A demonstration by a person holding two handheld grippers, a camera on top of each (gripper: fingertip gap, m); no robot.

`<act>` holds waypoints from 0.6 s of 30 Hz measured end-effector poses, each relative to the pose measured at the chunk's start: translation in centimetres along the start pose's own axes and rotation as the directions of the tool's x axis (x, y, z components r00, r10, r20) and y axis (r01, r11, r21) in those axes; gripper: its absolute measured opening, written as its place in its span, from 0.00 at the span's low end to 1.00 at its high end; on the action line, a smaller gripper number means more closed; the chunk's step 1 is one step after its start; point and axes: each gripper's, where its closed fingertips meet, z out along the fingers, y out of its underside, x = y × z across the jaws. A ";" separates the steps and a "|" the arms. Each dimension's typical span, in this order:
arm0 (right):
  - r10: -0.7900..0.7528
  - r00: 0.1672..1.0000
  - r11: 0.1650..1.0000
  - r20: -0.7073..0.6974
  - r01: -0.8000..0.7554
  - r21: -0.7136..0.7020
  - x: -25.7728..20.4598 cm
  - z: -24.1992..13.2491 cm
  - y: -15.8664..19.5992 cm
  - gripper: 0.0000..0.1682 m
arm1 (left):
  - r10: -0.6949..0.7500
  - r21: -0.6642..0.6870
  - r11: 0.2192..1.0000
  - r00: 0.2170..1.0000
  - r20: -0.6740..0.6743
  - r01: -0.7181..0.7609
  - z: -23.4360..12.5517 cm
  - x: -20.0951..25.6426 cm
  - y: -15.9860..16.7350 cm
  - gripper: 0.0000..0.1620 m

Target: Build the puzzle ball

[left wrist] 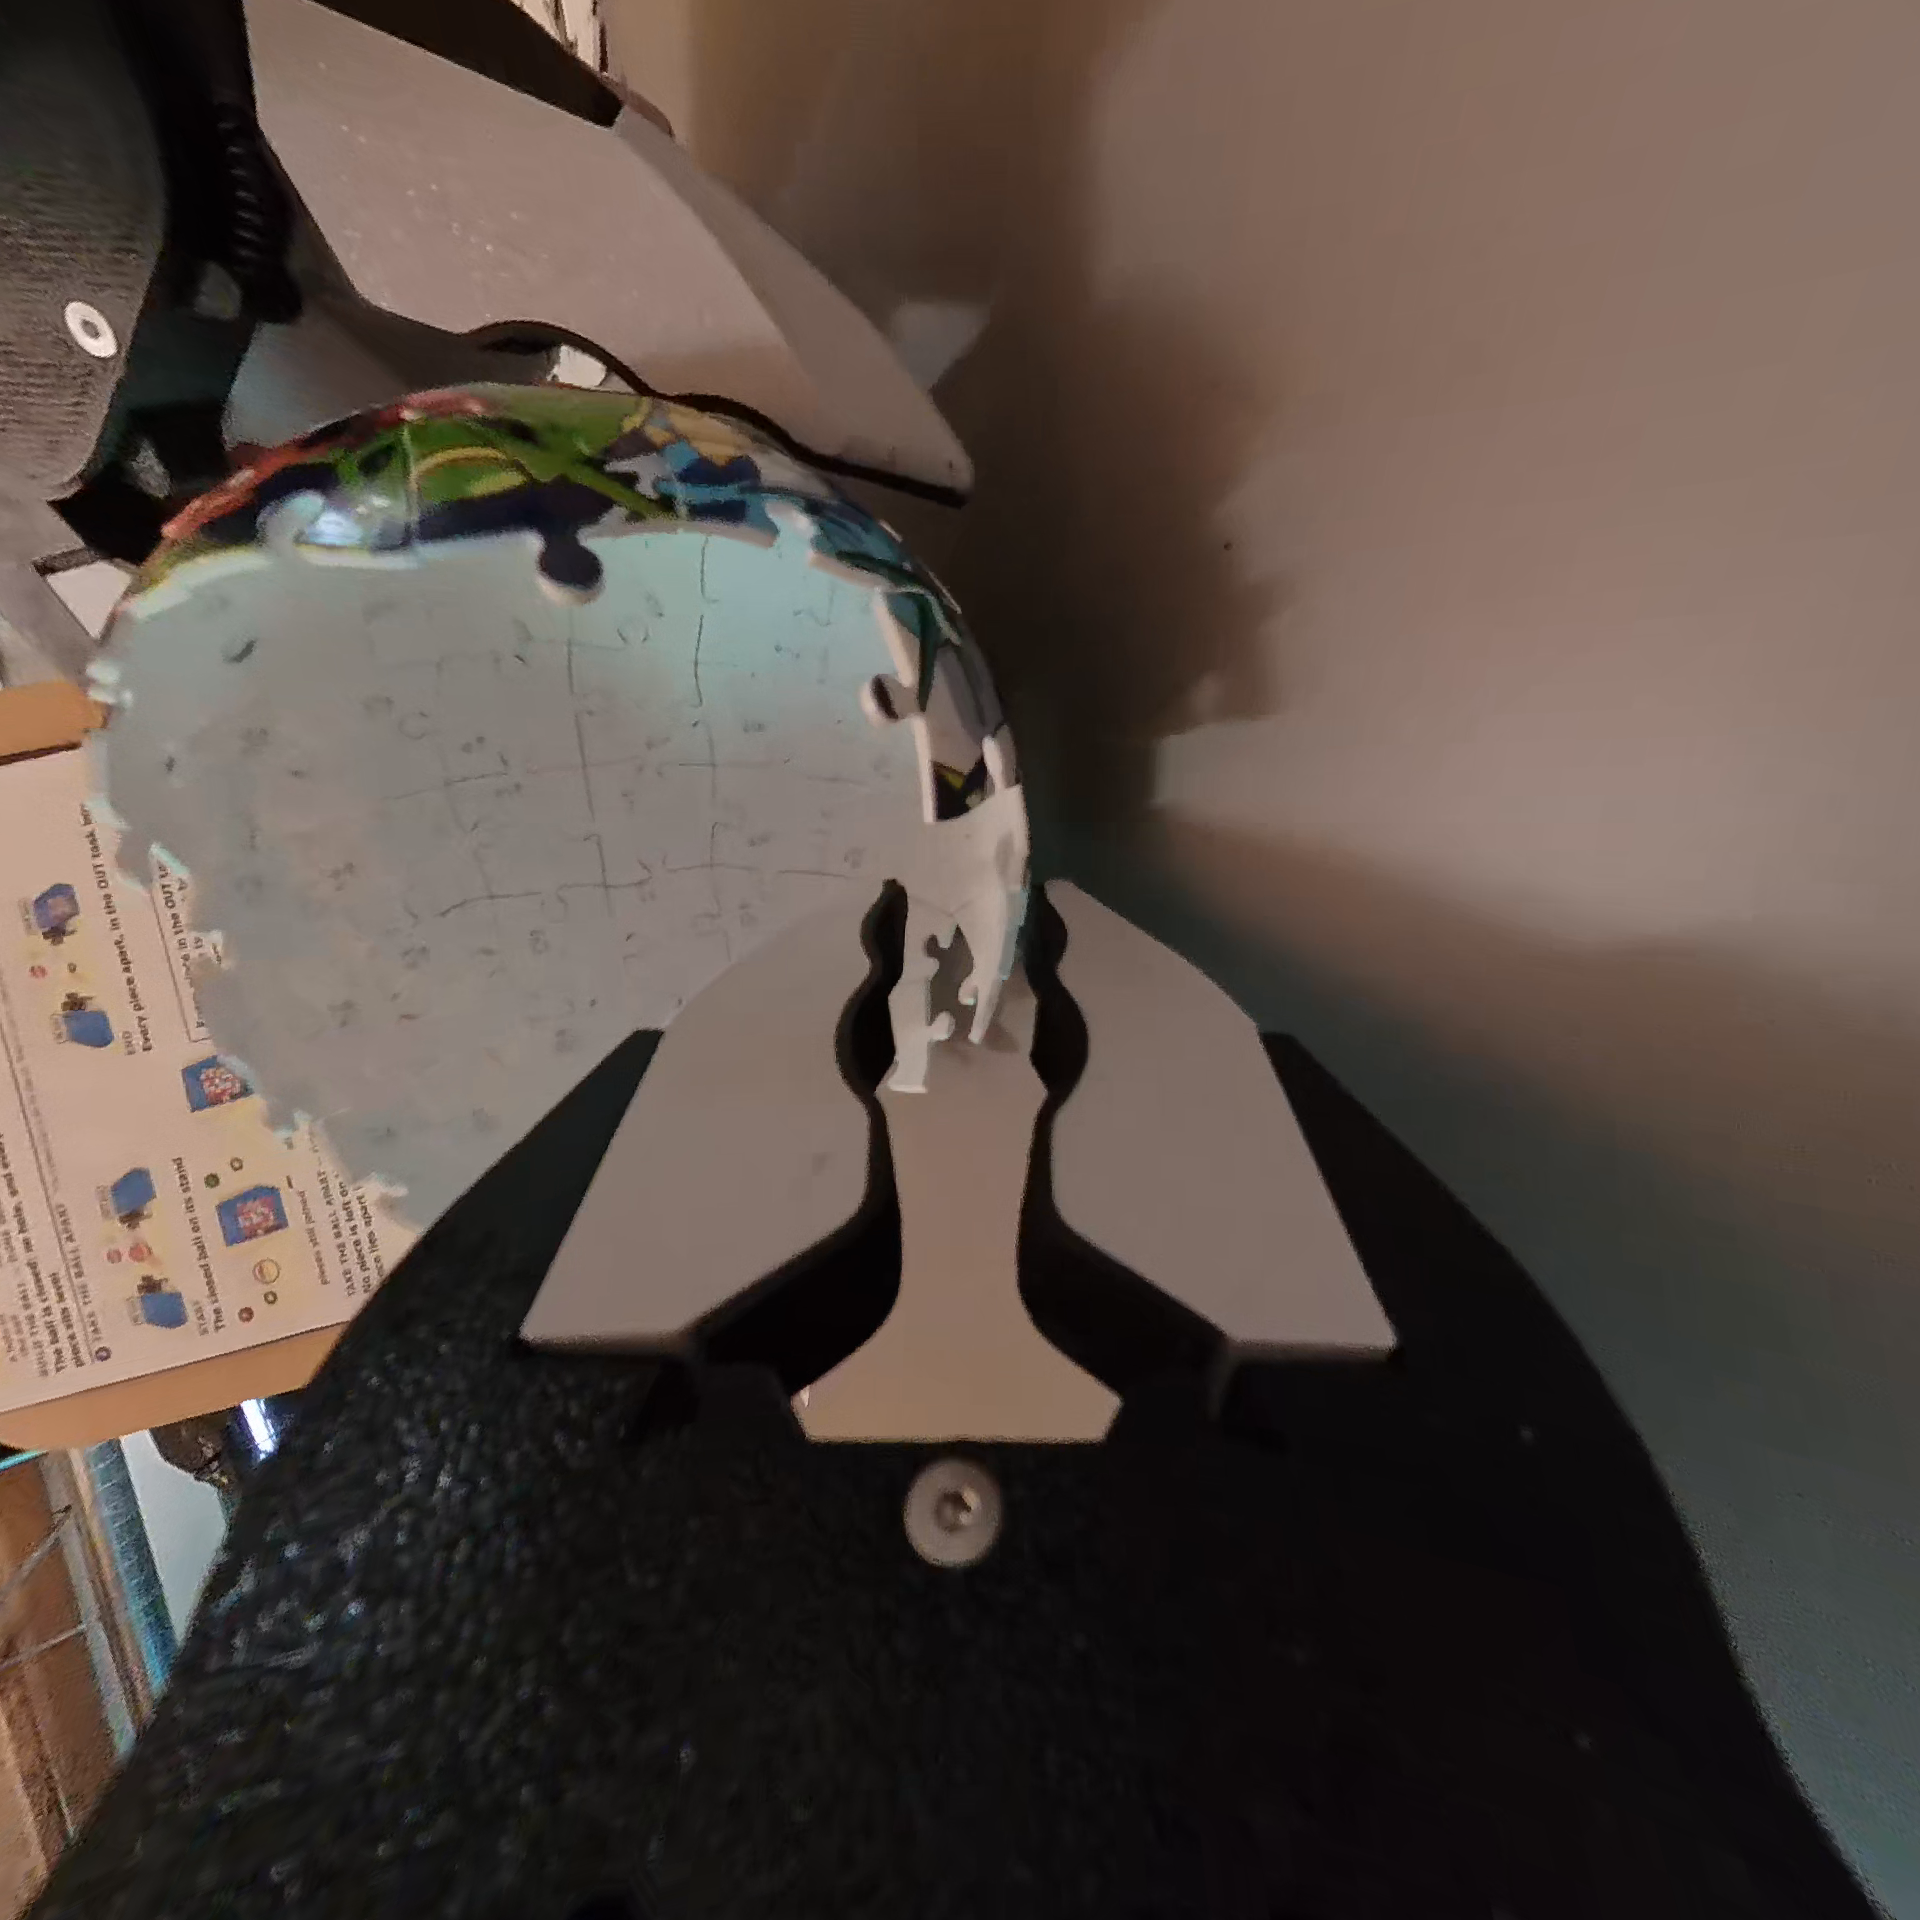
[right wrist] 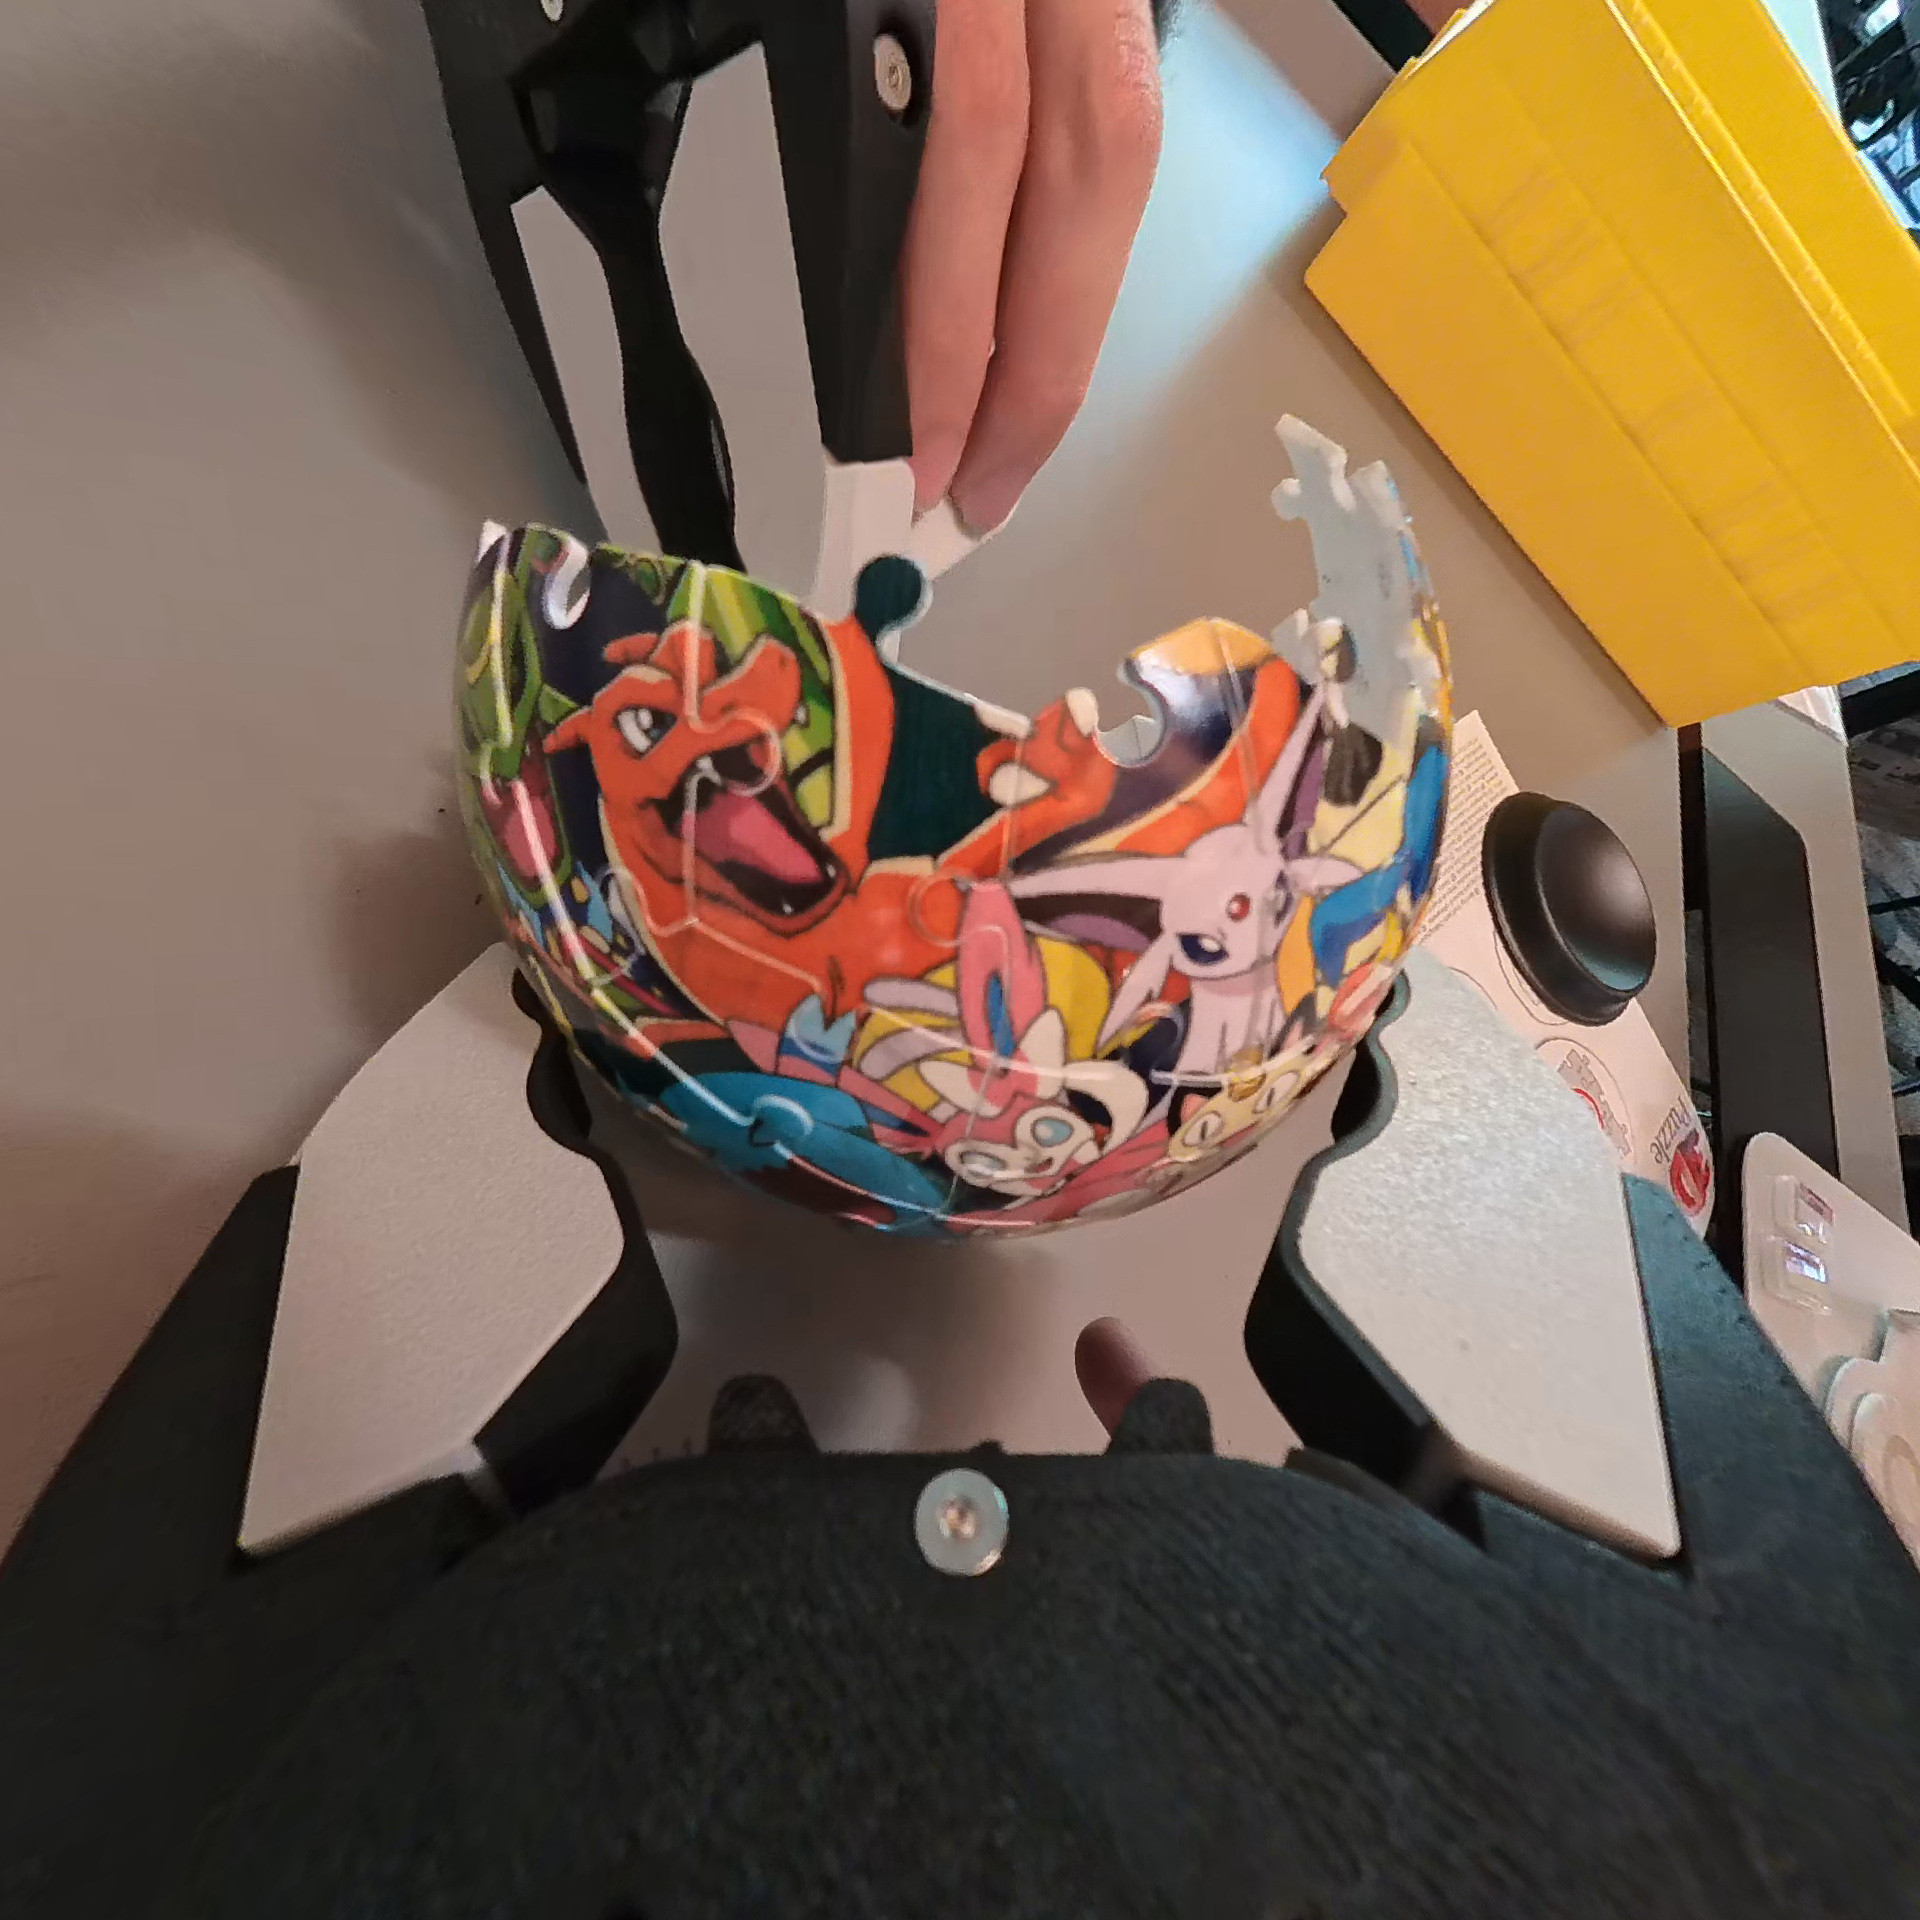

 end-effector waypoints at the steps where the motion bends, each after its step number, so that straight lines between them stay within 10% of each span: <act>1: 0.001 1.000 1.000 0.000 -0.001 0.001 0.0 0.0 0.0 0.84 | 0.001 -0.006 1.000 1.000 0.000 -0.001 0.0 0.0 0.1 0.13; 10: 0.036 0.999 0.999 0.002 -0.036 -0.026 -0.1 -0.1 0.7 0.83 | -0.208 0.027 0.978 0.970 0.122 0.207 -2.3 -1.5 0.7 0.24; 18: 0.127 0.991 0.987 -0.035 -0.129 -0.100 -1.3 -1.0 2.1 0.79 | -0.695 0.050 0.718 0.710 0.116 0.694 -5.6 0.9 3.6 0.29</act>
